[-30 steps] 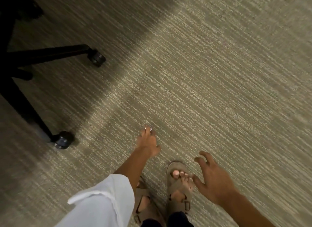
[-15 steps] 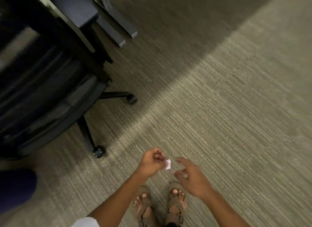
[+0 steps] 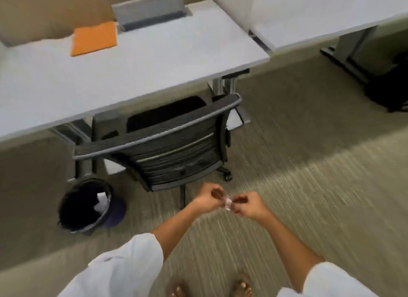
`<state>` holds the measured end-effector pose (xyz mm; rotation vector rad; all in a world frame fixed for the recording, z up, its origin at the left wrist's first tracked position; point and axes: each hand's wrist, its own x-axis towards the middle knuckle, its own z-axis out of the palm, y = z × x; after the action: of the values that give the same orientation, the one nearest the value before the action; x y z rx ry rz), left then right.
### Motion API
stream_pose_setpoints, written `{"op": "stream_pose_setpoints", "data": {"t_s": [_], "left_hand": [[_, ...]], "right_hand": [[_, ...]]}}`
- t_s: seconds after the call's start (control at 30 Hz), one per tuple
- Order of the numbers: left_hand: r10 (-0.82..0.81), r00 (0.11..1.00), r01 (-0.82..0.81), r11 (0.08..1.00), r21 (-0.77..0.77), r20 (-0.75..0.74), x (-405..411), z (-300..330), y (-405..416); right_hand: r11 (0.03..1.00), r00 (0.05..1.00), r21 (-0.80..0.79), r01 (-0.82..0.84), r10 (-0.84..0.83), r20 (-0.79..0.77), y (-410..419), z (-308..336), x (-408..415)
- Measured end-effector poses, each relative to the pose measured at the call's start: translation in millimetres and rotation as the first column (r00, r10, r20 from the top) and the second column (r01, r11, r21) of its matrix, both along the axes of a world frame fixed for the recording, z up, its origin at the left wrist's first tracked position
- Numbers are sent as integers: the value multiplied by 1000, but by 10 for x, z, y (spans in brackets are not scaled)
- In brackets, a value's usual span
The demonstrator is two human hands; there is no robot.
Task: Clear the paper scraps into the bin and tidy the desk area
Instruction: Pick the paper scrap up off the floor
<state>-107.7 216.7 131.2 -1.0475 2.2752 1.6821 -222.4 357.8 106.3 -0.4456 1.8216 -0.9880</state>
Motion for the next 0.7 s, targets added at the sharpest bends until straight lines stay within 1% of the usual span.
{"op": "stream_pose_setpoints", "data": {"t_s": [0.07,0.2,0.3,0.4,0.5,0.63,0.7], "left_hand": [[18,1000,-18,999,-50,16,298,214,-116],[119,988,-117,993,-26,101,954,514,-411],[259,962,-260,966,4,84,1561,723,-715],[396,917,-398,916,45,53,2068,884,-948],[494,870,-493,868,64,4,2669,1058,-1137],[637,770,-631,768,110,-34,3433,1220,-1347],[713,701,-703,698,137,-36,3793,1267,-1474]], "right_hand": [[996,996,16,-91,91,21,-239,239,141],[962,960,35,-270,266,86,-733,653,520],[914,914,68,-399,391,106,-1207,935,1030],[904,899,34,-426,420,122,-1616,1062,1499],[863,858,18,-505,499,125,-1973,1198,2062],[825,821,-23,-564,564,93,-2380,1417,2795],[801,798,-37,-597,598,76,-2598,1527,3158]]}}
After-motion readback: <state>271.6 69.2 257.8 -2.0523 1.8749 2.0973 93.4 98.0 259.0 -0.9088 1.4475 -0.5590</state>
